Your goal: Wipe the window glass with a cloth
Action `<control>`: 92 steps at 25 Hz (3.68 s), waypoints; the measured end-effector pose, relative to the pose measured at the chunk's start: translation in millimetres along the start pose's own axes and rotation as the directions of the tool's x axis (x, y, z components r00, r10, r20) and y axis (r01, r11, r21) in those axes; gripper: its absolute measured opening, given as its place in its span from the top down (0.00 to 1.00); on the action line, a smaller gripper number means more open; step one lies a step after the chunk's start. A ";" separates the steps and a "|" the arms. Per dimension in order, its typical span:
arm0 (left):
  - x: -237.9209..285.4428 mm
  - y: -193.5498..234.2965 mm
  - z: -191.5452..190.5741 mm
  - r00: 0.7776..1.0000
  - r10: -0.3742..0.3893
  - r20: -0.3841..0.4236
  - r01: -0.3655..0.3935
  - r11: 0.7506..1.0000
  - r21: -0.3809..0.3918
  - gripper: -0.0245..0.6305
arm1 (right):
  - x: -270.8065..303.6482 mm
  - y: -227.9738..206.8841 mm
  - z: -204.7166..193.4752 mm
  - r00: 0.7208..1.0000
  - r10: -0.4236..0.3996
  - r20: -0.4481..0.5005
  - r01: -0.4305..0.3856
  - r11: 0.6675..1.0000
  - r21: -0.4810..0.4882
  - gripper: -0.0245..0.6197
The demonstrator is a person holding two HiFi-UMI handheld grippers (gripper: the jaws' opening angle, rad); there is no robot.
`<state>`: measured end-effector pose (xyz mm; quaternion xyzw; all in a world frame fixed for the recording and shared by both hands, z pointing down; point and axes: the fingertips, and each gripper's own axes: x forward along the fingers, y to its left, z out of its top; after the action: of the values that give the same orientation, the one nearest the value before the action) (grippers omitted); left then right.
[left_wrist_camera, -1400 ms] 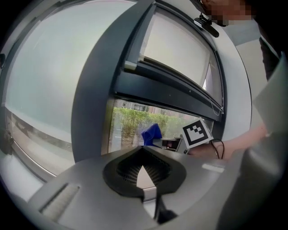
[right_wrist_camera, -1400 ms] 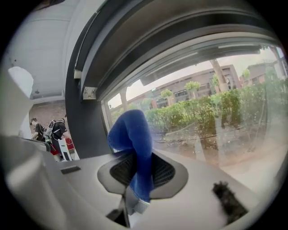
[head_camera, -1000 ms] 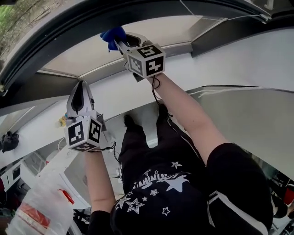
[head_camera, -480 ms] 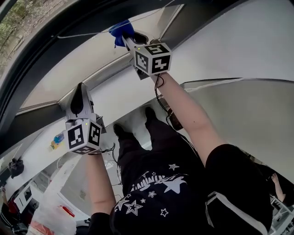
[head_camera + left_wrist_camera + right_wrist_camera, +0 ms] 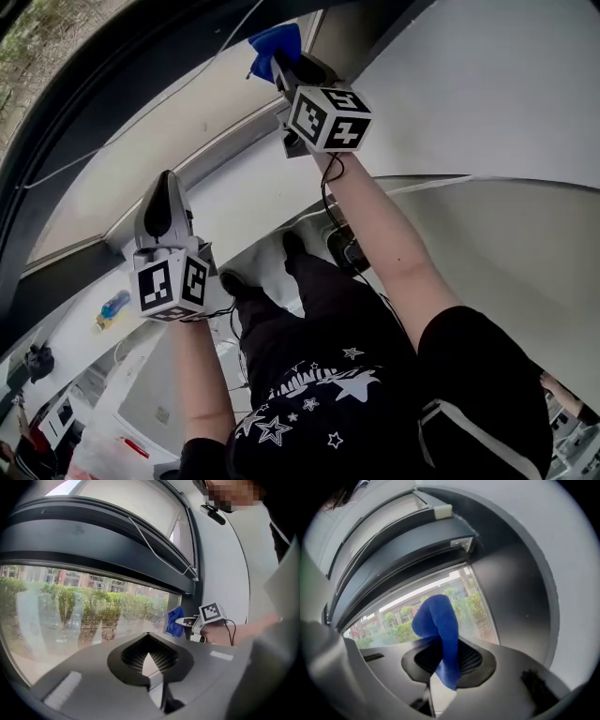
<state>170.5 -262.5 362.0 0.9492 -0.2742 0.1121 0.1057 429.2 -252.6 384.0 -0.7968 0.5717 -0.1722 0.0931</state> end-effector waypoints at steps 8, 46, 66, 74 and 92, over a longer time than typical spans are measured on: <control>31.3 -45.1 -0.5 0.997 -0.079 0.022 0.079 0.997 0.005 0.95 | -9.7 -31.7 11.6 0.998 -0.059 0.035 0.057 0.998 0.036 0.84; -304.4 362.4 -112.1 0.880 0.475 0.022 -0.468 0.873 -0.138 0.95 | 44.5 596.8 -322.0 0.701 0.596 -0.391 -0.670 0.739 -0.075 0.84; -210.3 271.5 -121.6 0.954 0.293 -0.068 -0.297 0.953 -0.060 0.95 | 48.0 441.3 -283.9 0.827 0.436 -0.355 -0.488 0.870 -0.067 0.84; -145.0 193.6 -116.2 0.978 0.186 -0.094 -0.190 0.981 -0.042 0.95 | 37.5 329.7 -229.3 0.887 0.352 -0.300 -0.391 0.917 -0.082 0.84; 21.4 29.7 -79.0 0.998 -0.032 -0.050 0.034 0.999 0.034 0.95 | 25.8 62.0 -125.1 0.980 0.091 -0.175 -0.108 0.990 -0.089 0.84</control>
<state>159.7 -277.0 447.2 0.9523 -0.2538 0.1383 0.0978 334.5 -291.3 482.5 -0.7531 0.6244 -0.2068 0.0132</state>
